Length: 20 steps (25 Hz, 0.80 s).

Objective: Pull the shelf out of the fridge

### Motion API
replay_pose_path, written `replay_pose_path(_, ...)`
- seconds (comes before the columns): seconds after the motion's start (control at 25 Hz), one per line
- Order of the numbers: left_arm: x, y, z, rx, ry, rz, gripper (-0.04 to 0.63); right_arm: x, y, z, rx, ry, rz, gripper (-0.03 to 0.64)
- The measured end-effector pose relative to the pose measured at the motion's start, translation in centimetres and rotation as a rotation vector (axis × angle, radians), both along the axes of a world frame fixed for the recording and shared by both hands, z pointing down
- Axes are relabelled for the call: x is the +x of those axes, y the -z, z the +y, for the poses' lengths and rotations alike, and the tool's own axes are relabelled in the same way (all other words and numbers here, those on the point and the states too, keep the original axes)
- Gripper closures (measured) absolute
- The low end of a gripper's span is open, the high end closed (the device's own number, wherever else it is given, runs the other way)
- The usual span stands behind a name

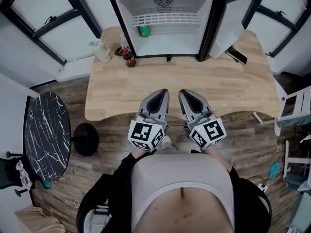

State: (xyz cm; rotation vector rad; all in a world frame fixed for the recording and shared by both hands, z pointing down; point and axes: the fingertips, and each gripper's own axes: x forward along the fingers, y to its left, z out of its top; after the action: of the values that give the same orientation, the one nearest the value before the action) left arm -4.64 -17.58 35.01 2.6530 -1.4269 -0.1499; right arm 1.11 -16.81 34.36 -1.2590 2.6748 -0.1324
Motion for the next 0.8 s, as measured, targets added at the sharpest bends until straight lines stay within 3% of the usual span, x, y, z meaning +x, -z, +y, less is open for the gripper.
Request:
replay_pose_path(0.28,-1.2,-0.4,-4.4,-0.013,-0.018,0.007,0.589,-1.3,0.0,-3.9,-0.007,-0.026,0.007,0.588)
replay_pose_path(0.8,-3.1,-0.2,-6.6,-0.016,-0.001,0.022,0.589,-2.6,-0.4,-6.3,-0.012,-0.018,0.018,0.588)
